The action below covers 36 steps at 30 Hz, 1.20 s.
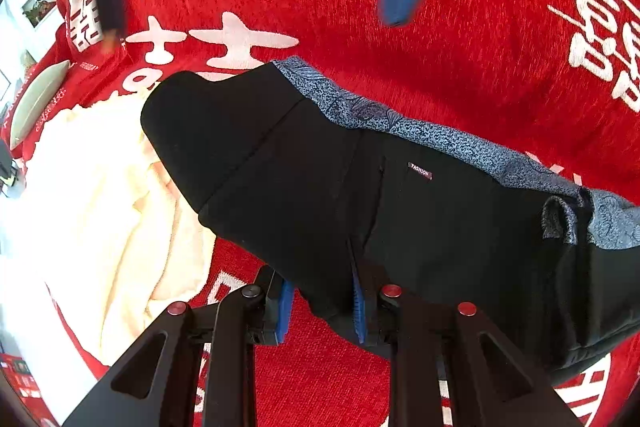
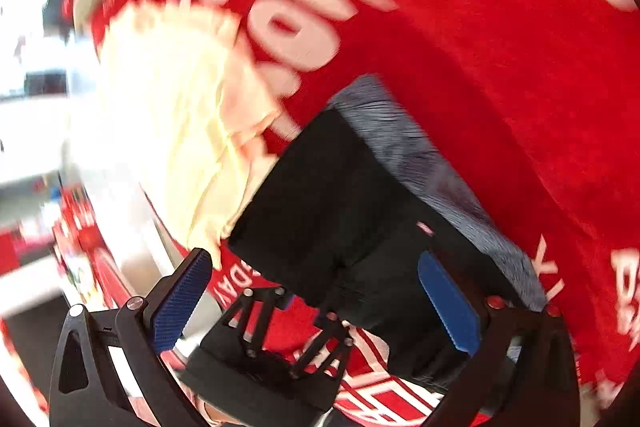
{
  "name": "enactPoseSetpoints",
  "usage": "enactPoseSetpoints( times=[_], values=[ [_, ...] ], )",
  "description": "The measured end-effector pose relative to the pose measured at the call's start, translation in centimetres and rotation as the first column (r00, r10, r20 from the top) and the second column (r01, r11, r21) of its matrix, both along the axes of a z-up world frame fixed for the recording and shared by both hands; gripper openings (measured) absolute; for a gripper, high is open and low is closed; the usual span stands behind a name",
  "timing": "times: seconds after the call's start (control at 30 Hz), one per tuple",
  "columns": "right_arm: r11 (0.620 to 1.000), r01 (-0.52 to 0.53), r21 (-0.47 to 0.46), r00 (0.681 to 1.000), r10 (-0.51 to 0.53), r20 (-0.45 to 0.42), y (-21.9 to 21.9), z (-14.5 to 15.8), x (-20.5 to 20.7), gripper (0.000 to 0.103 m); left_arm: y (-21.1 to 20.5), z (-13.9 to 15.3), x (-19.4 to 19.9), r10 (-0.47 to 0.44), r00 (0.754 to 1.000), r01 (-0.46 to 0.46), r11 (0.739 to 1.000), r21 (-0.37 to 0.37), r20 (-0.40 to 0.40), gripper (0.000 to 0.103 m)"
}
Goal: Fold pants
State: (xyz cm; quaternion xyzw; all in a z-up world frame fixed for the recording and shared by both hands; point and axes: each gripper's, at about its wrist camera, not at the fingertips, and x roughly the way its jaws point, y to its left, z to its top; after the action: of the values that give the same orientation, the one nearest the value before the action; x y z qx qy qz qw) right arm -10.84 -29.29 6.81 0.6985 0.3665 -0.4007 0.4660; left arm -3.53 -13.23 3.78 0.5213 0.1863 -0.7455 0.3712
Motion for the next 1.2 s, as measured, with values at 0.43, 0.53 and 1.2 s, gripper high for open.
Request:
enactPoseSetpoints(
  times=[0.43,0.53,1.2],
  values=[
    [0.983,-0.101,0.154,0.995,0.097,0.031,-0.6,-5.4,2.8,0.02,1.2,0.3,-0.3,-0.052,0.998,0.053,0.997,-0.052,0.028,0.025],
    [0.996,-0.039,0.078,0.998,0.035,0.055,0.8,-4.1,0.9,0.019,2.2,1.4,-0.8,-0.096,0.995,0.097,0.992,-0.079,0.015,0.025],
    [0.698,0.583,-0.416,0.809,-0.453,0.375,29.2,9.4,-14.6,0.019,18.0,12.4,-8.7,-0.521,0.852,0.495,0.835,-0.241,-0.054,0.025]
  ],
)
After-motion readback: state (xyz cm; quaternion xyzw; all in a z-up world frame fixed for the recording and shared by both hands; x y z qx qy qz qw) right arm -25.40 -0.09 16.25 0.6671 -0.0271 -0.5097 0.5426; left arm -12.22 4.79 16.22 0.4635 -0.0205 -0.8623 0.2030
